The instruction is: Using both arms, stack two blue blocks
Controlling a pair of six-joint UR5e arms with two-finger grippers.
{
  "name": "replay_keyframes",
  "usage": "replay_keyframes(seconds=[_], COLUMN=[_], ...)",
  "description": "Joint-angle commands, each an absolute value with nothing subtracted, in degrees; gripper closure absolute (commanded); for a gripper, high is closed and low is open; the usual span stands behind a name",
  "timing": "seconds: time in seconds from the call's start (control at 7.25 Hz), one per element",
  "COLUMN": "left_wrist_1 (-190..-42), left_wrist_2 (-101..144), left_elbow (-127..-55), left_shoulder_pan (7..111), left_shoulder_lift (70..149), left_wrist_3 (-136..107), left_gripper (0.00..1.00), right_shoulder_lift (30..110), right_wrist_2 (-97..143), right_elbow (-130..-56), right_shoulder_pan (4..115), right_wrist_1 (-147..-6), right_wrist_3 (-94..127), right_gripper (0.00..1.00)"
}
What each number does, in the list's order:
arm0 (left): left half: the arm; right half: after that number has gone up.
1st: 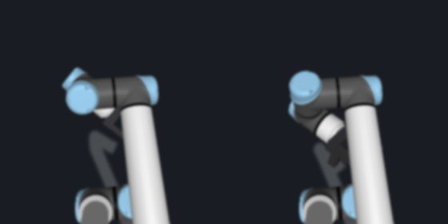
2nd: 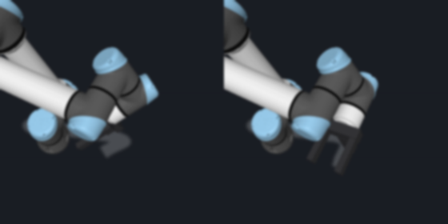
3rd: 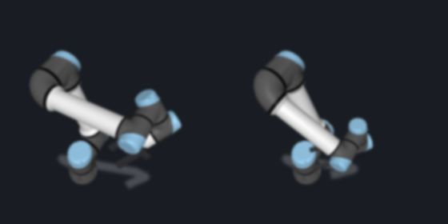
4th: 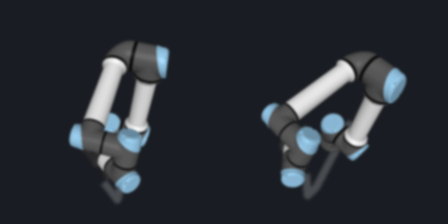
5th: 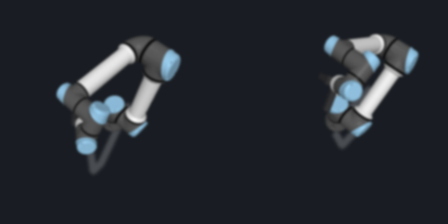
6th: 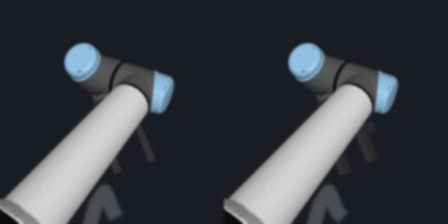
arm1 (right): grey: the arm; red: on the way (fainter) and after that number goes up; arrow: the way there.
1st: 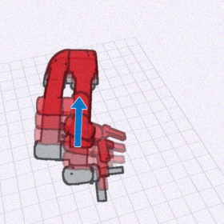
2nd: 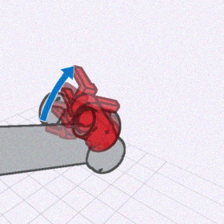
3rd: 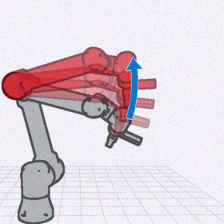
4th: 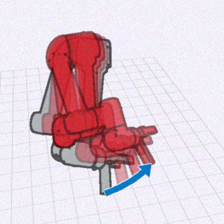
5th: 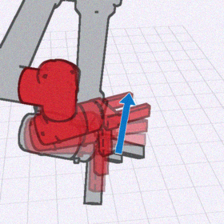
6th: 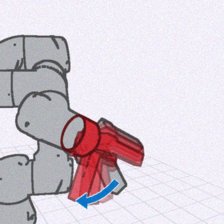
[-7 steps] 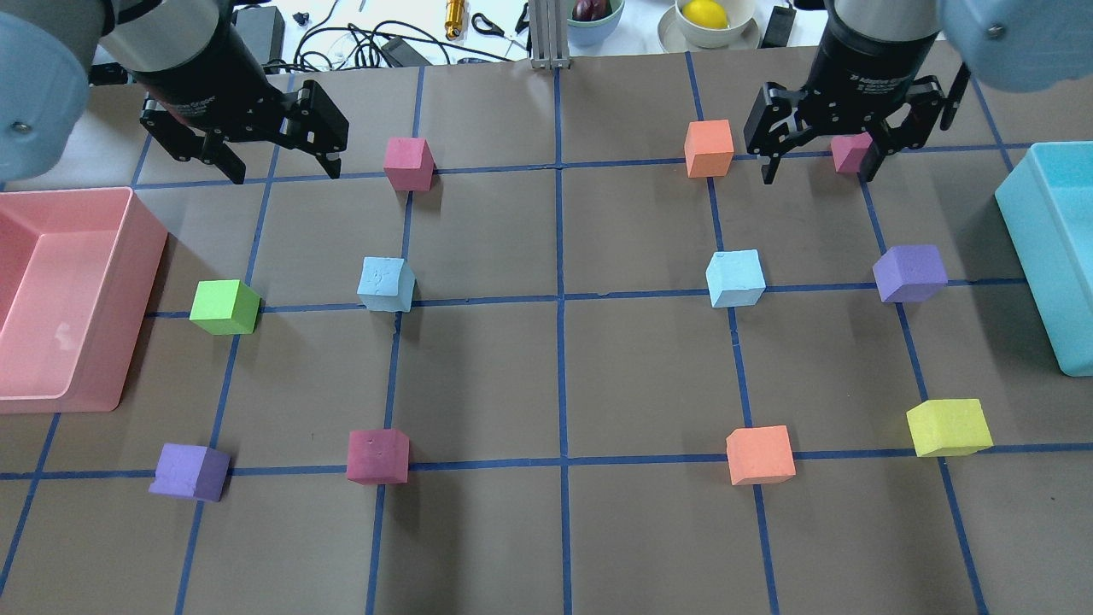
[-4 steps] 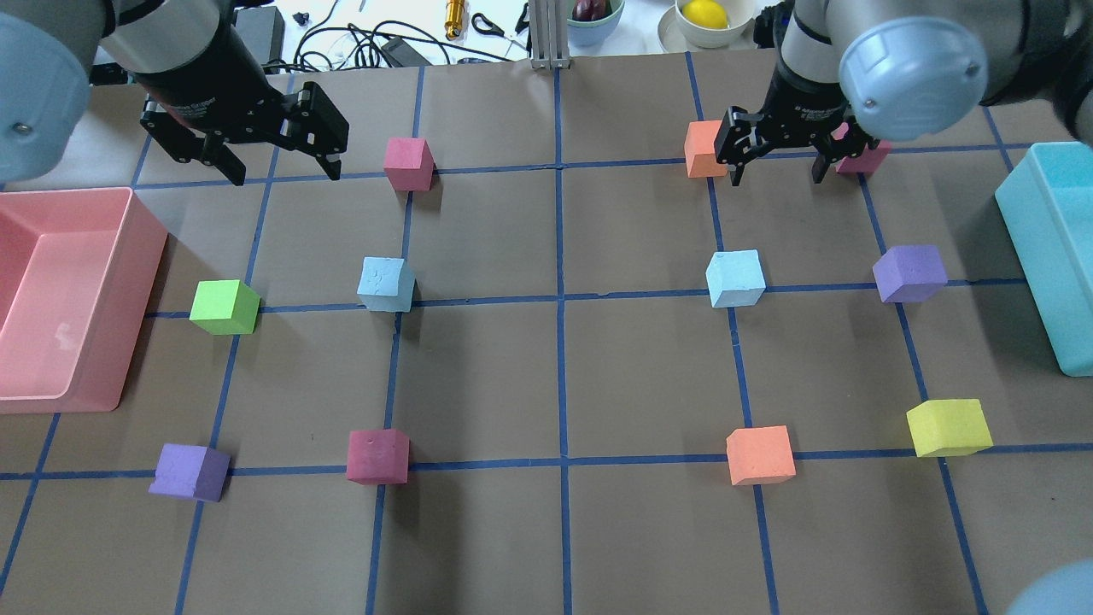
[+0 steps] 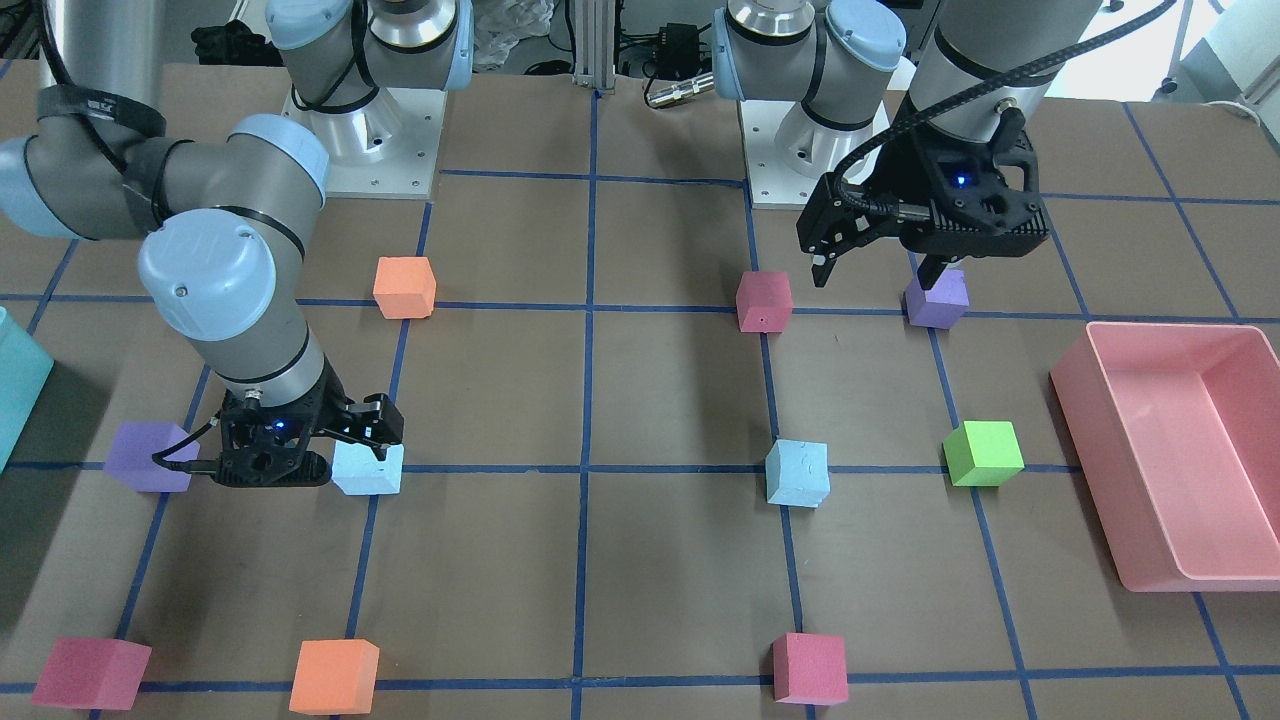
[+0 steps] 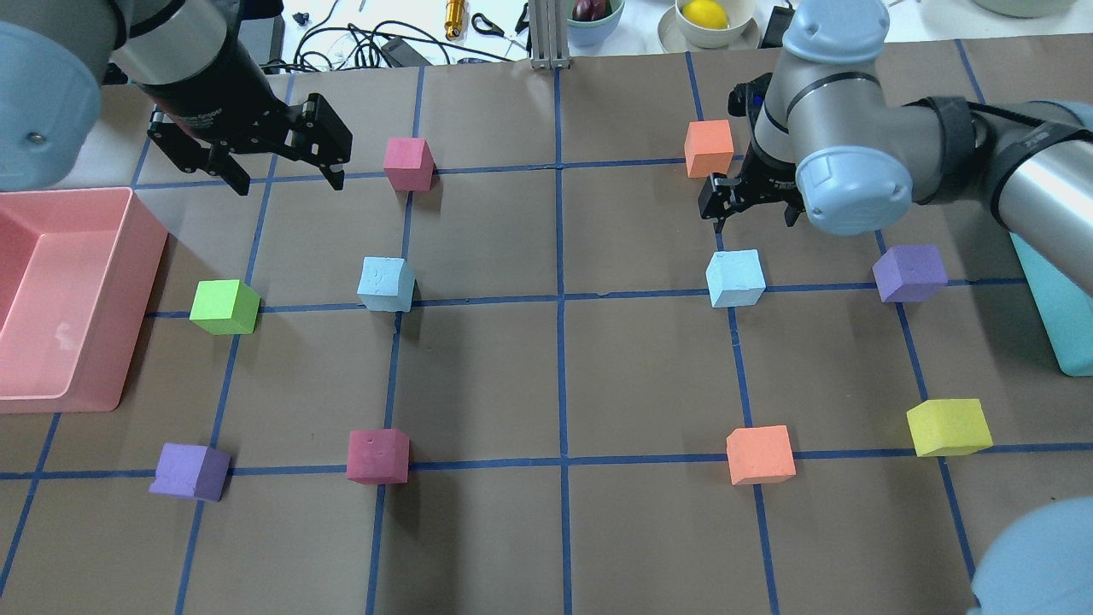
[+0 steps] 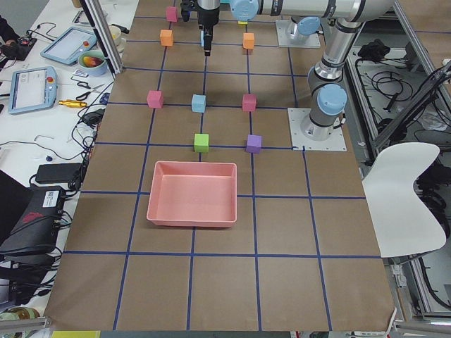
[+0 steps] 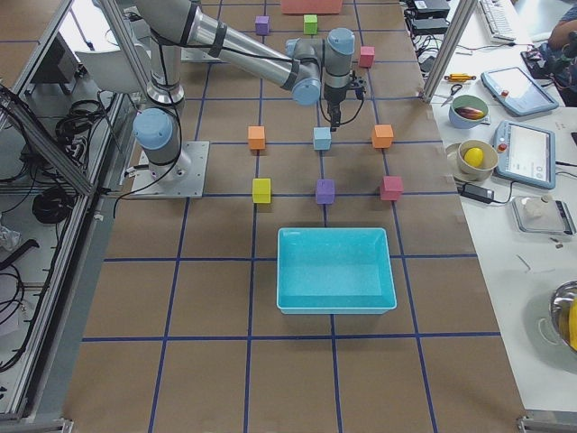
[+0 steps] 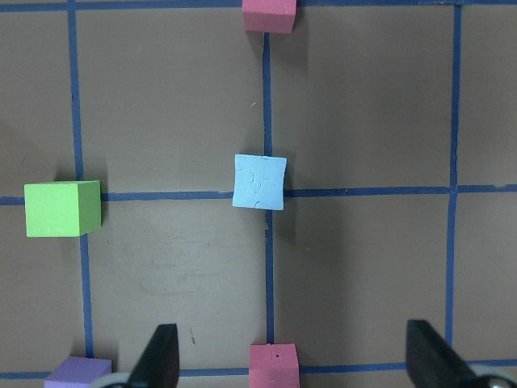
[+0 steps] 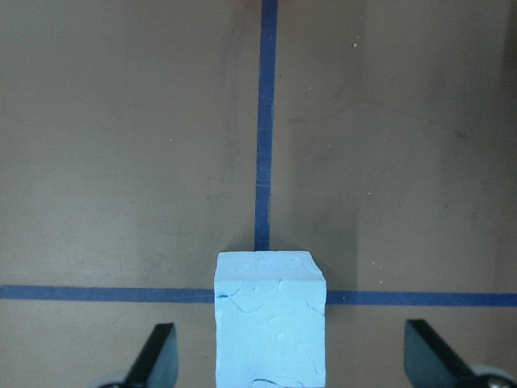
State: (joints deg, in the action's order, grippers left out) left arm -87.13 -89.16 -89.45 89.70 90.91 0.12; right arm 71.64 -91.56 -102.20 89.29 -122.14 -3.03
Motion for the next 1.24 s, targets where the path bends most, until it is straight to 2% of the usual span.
replay_keyframes(seconds=[0.0,0.41,0.69,0.83,0.97,1.1], left_wrist_1=[-86.2,-70.0,-62.5,-61.4,-59.5,-58.8], left_wrist_2=[-89.0,-90.6,-90.6,-90.6,-90.6,-90.7], left_elbow=[-92.8,-101.7,-103.3,-103.0,-103.0,-102.9], left_shoulder_pan=[89.6,89.3,89.3,89.4,89.4,89.4], left_shoulder_lift=[93.2,100.9,107.7,109.3,110.5,111.1], left_wrist_3=[-0.1,0.4,0.6,0.7,1.1,1.5], left_gripper=[0.0,0.0,0.0,0.0,0.0,0.0], right_shoulder_lift=[69.9,67.0,66.3,65.5,65.5,65.5], right_wrist_2=[-91.2,-91.2,-91.1,-91.1,-91.2,-91.4], right_elbow=[-104.1,-104.2,-104.2,-104.5,-104.4,-104.3], right_shoulder_pan=[89.3,89.2,89.3,89.2,89.2,89.2], right_wrist_1=[-123.5,-123.7,-124.8,-125.8,-125.9,-126.0], right_wrist_3=[-2.6,-2.5,-2.9,-2.8,-2.9,-3.2], right_gripper=[0.0,0.0,0.0,0.25,0.63,0.92])
